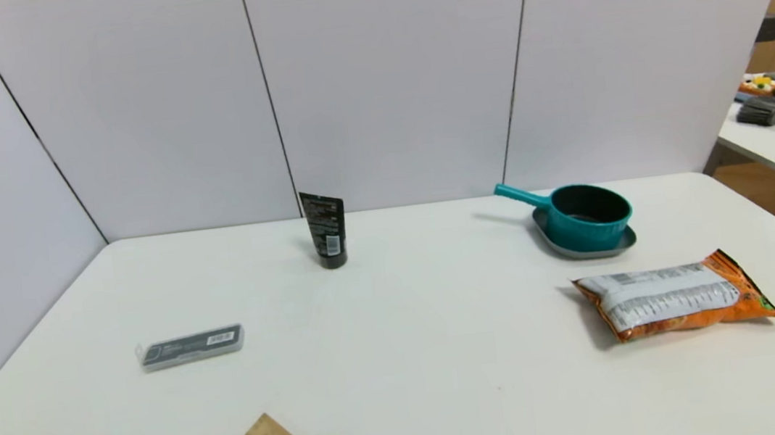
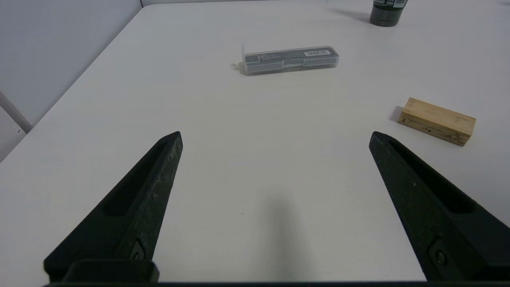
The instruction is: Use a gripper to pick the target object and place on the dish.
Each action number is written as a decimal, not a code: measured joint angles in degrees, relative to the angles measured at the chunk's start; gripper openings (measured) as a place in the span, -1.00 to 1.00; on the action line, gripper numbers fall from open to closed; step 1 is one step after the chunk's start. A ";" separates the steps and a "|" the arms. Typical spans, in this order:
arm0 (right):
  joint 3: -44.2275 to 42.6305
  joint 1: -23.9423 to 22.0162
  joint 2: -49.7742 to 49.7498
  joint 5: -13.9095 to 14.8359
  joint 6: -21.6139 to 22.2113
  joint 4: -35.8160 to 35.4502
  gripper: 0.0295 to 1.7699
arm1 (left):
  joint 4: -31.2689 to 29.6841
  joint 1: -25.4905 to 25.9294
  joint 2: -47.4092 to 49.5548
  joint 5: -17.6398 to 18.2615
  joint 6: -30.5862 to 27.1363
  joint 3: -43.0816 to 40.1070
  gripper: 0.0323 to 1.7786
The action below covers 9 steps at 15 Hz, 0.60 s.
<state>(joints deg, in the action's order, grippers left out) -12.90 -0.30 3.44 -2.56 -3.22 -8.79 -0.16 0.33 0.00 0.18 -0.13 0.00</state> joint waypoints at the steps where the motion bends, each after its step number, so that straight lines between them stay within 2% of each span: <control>1: 2.13 0.10 -1.21 0.24 0.00 -0.13 0.91 | 0.00 0.00 0.00 0.00 -0.05 0.00 0.90; 5: 11.12 0.23 -3.28 1.35 0.09 -0.57 0.92 | 0.00 -0.02 0.00 0.02 -0.02 0.00 0.90; 9: 12.79 0.21 -3.55 1.93 0.06 8.33 0.92 | 0.00 -0.02 0.00 -0.02 -0.02 0.00 0.90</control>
<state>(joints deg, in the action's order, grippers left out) -0.11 -0.10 -0.11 -0.63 -3.16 -0.46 -0.16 0.30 0.00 0.16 -0.16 0.00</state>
